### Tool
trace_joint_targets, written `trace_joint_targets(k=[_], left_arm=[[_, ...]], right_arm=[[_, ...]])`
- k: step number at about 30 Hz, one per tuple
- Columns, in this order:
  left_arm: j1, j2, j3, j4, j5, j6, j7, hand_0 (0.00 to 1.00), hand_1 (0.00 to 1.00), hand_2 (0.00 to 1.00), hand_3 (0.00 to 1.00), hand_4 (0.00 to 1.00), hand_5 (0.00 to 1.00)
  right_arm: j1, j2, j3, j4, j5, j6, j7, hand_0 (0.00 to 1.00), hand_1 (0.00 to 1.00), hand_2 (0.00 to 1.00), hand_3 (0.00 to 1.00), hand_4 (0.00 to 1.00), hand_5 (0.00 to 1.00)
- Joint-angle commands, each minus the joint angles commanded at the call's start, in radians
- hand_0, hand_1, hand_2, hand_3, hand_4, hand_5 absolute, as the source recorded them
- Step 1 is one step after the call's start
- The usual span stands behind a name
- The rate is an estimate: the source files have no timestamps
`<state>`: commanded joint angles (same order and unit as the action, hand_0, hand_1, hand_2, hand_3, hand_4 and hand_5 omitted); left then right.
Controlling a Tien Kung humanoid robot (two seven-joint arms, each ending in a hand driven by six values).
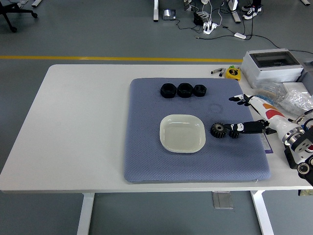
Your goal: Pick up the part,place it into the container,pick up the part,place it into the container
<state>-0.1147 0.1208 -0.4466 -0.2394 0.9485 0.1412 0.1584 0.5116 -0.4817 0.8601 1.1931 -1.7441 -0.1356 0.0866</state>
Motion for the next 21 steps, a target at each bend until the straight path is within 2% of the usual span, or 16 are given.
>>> trace_joint_targets(k=[5,6,8,17,18,21], left_arm=[[-0.001,0.001,-0.001,0.000,0.001,-0.001,0.001,0.694,0.699,0.733,0.645,0.664,0.666],[-0.001,0.001,0.000,-0.001,0.001,-0.001,0.001,0.694,0.700,0.733,0.645,0.664,0.666],[-0.001,0.001,-0.001,-0.001,0.002,-0.001,0.002,0.694,0.700,0.733,0.645,0.664,0.666],[0.000,0.002,-0.001,-0.002,0.003,-0.002,0.003,0.694,0.700,0.734,0.644,0.665,0.666],[0.000,0.002,-0.001,-0.002,0.002,-0.002,0.003,0.695,0.700,0.735,0.644,0.665,0.666],[0.000,0.002,-0.001,-0.002,0.002,-0.002,0.003,0.695,0.700,0.735,0.644,0.665,0.666]], right_arm=[[0.033,0.005,-0.052,-0.047,-0.175,0.002,-0.006,0.707,0.718,0.763,0.791,0.998,0.271],[0.038,0.007,-0.059,-0.057,-0.212,0.001,-0.007,0.667,0.690,0.740,0.782,0.998,0.272],[0.048,0.013,-0.076,-0.079,-0.265,-0.003,-0.010,0.667,0.690,0.740,0.782,0.998,0.272],[0.083,0.042,-0.130,-0.170,-0.240,-0.017,-0.015,0.646,0.670,0.722,0.746,0.998,0.280],[0.087,0.044,-0.135,-0.181,-0.234,-0.017,-0.016,0.617,0.656,0.701,0.697,0.998,0.296],[0.097,0.046,-0.147,-0.202,-0.215,-0.016,-0.019,0.617,0.656,0.701,0.697,0.998,0.296]])
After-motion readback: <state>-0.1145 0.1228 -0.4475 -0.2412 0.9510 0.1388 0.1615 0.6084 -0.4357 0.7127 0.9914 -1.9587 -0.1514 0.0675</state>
